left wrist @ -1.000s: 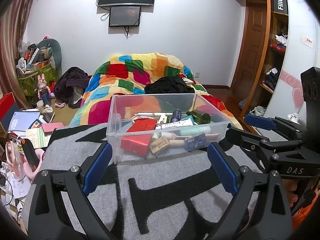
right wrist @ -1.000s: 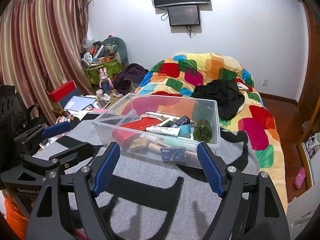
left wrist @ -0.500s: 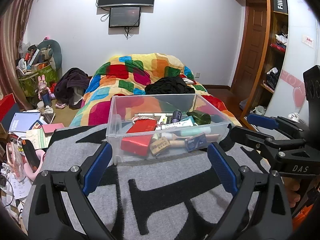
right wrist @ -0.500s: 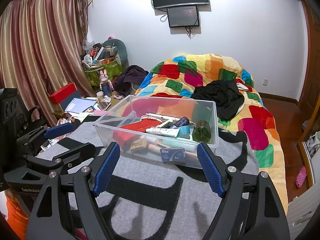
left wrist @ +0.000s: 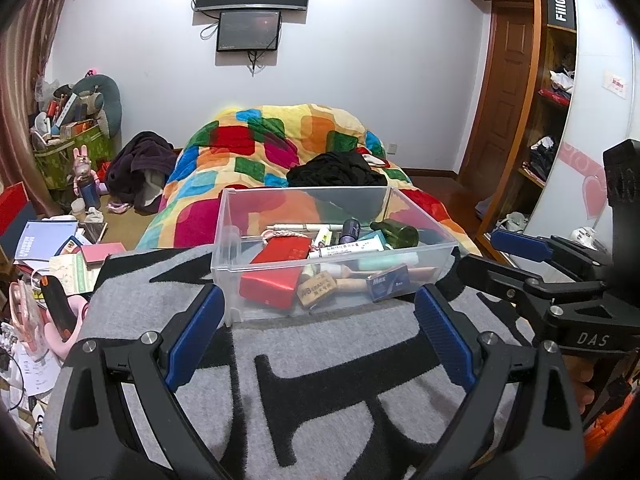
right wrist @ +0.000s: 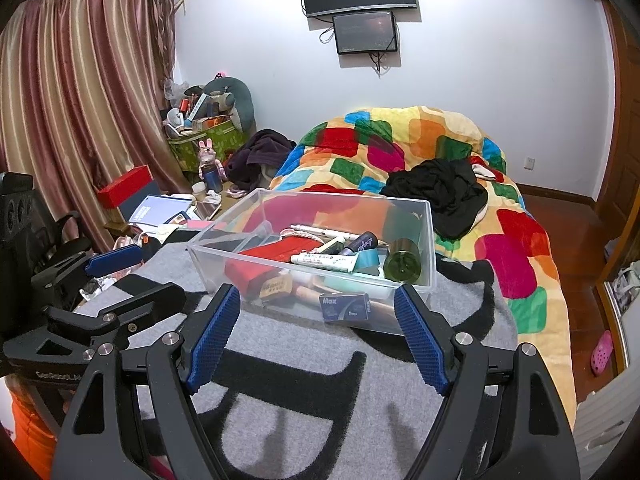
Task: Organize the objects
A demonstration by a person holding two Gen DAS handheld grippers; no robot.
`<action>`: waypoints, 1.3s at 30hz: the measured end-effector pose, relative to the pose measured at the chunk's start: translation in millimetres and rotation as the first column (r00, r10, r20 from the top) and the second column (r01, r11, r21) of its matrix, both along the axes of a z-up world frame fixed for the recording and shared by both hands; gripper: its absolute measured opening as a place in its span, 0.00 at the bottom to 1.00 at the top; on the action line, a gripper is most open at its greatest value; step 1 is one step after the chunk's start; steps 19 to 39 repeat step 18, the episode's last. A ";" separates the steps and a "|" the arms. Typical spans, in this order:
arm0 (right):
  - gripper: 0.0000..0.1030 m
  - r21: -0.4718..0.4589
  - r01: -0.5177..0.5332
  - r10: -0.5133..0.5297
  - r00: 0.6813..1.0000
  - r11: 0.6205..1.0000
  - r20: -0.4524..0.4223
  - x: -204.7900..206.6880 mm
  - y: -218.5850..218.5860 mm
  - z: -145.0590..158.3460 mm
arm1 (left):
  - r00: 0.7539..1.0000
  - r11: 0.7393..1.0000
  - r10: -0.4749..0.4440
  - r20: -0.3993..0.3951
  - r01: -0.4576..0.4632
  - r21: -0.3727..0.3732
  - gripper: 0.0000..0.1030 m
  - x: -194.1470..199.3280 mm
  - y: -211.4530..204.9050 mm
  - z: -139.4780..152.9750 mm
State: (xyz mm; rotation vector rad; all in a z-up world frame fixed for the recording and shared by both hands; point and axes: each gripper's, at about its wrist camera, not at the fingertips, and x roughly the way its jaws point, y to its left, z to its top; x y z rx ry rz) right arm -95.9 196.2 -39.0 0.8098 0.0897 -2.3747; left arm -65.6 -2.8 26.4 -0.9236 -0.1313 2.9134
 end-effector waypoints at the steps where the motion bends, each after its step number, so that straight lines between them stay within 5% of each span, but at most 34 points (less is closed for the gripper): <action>1: 0.74 0.000 0.001 -0.001 1.000 1.000 0.001 -0.4 -0.1 -0.3 | 1.000 1.000 -0.006 0.005 0.006 0.003 0.94 -0.2 0.1 -0.1; 39: 0.75 0.005 -0.002 0.002 1.000 1.000 0.007 -0.8 -2.5 -4.0 | 1.000 1.000 -0.021 0.012 0.020 0.013 0.94 2.1 4.1 2.1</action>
